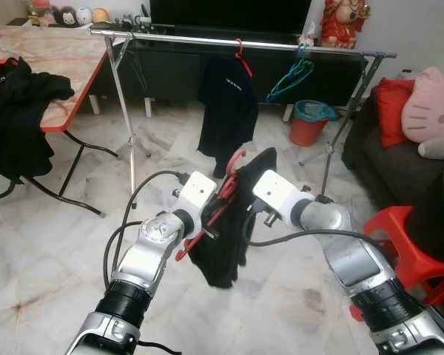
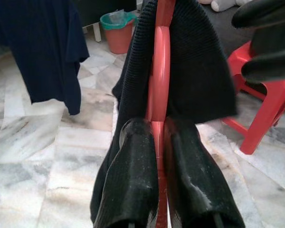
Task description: Hang hanger
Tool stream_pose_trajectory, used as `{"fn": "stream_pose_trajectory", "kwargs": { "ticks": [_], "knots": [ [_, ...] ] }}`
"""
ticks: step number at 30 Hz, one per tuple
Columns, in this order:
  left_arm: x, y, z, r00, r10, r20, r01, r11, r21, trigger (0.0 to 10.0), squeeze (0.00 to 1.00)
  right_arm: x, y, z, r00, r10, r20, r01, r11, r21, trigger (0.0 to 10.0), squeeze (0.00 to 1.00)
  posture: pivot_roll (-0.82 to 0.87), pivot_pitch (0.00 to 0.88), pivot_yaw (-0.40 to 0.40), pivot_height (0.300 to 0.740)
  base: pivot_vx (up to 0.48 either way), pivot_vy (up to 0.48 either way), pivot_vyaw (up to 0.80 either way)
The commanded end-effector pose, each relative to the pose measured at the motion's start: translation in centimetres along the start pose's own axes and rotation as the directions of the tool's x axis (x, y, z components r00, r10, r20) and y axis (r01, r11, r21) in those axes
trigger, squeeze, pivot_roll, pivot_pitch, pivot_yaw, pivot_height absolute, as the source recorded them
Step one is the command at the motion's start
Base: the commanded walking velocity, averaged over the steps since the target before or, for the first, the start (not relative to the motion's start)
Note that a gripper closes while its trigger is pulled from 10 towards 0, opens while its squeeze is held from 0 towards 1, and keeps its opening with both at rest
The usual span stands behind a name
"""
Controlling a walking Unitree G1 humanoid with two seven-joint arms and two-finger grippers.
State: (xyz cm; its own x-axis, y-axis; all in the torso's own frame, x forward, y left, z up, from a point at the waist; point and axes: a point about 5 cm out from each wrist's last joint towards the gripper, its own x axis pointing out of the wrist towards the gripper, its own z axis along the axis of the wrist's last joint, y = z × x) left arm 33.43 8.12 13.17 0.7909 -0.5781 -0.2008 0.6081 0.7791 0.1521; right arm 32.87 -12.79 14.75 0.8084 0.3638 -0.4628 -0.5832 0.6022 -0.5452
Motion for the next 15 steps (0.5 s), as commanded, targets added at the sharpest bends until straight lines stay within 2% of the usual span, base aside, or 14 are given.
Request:
{"fn": "stream_pose_trajectory", "kwargs": {
  "ticks": [1,9,15],
  "knots": [
    [0.2,0.0,1.7,0.996,-0.019,0.087,0.018,1.000,0.019,10.0,0.00,-0.5,-0.2,-0.3,1.000,-0.001,-0.005,0.001,1.000,0.005,10.0,1.00,-0.04,0.000,-0.114,0.740,0.000,0.000,0.00],
    [-0.1,0.7,1.4,0.997,-0.006,0.080,0.004,1.000,0.025,10.0,0.00,-1.9,-0.1,-0.8,1.000,0.011,-0.001,-0.011,1.000,0.025,10.0,1.00,-0.04,0.000,-0.114,0.740,0.000,0.000,0.00],
    [-0.4,0.9,1.0,0.997,-0.031,0.063,0.029,0.999,0.036,10.0,0.00,-3.1,-1.5,-0.7,0.999,-0.042,0.018,0.041,0.998,0.043,10.0,1.00,-0.04,0.000,-0.111,0.740,0.000,0.000,0.00]
  ]
}}
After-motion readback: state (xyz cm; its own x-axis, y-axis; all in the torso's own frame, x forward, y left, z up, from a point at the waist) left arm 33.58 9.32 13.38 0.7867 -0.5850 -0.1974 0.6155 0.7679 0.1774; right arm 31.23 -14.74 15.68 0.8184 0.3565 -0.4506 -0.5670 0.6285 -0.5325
